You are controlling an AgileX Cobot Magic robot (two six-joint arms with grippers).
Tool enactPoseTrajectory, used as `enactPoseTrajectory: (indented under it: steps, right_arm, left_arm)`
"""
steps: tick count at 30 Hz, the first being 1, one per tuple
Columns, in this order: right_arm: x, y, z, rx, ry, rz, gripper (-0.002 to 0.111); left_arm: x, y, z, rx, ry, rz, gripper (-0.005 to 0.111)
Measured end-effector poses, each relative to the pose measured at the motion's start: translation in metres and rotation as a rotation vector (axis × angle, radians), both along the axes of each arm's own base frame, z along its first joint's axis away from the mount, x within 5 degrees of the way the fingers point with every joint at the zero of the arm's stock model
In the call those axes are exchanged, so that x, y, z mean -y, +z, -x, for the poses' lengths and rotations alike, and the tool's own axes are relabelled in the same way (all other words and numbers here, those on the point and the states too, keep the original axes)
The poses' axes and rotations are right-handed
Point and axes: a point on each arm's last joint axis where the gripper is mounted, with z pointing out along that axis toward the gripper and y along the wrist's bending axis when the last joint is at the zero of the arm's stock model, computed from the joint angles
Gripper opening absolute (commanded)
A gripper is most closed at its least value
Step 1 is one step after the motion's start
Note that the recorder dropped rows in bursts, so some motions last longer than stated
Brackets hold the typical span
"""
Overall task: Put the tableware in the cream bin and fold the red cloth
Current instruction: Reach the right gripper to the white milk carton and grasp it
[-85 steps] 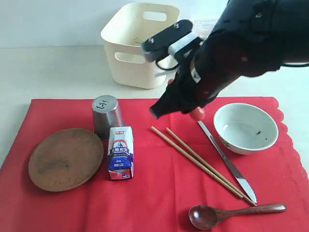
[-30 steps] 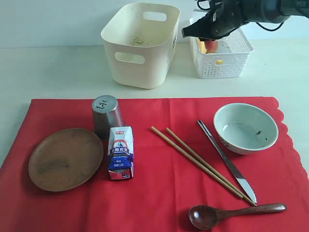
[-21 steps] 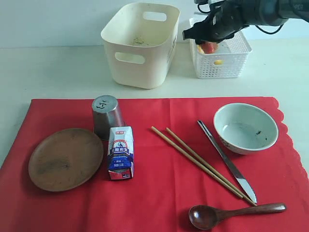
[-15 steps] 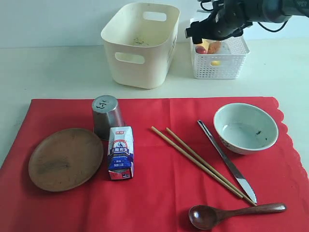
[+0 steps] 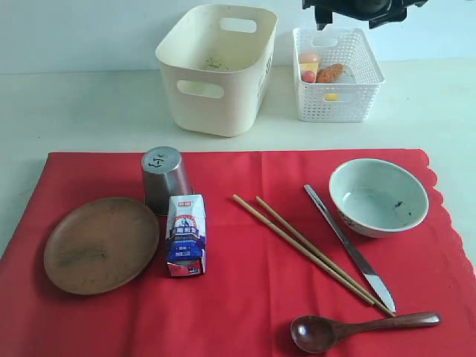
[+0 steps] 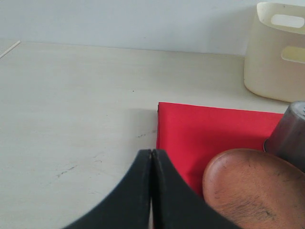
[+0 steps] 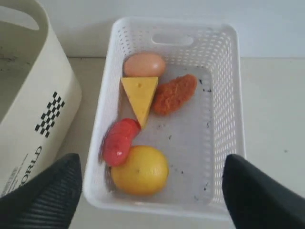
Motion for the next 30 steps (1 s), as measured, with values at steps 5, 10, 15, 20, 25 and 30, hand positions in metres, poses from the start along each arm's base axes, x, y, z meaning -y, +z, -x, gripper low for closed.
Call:
enactPoseTrajectory:
  steps: [5,10,15,20,25,30]
  right_arm:
    - [-0.001,0.014,0.016,-0.093,-0.014,-0.062,0.032]
    - [-0.009,0.018,0.031,-0.166,-0.009,-0.115,0.006]
    - [-0.038,0.007,0.053,-0.217,0.072,-0.096,0.0]
    - [-0.079,-0.007,0.079,-0.251,0.176,-0.083,0.0]
    - [-0.117,-0.022,0.105,-0.281,0.263,-0.073,0.0]
    - [-0.143,-0.024,0.124,-0.293,0.331,-0.063,0.0]
  left_arm:
    - [0.0,0.0,0.0,0.0,0.0,-0.001,0.001]
    - [0.0,0.0,0.0,0.0,0.0,-0.001,0.001]
    - [0.0,0.0,0.0,0.0,0.0,-0.001,0.001]
    - [0.0,0.0,0.0,0.0,0.0,-0.001,0.001]
    - [0.0,0.0,0.0,0.0,0.0,-0.001,0.001]
    - [0.0,0.0,0.0,0.0,0.0,-0.001,0.001]
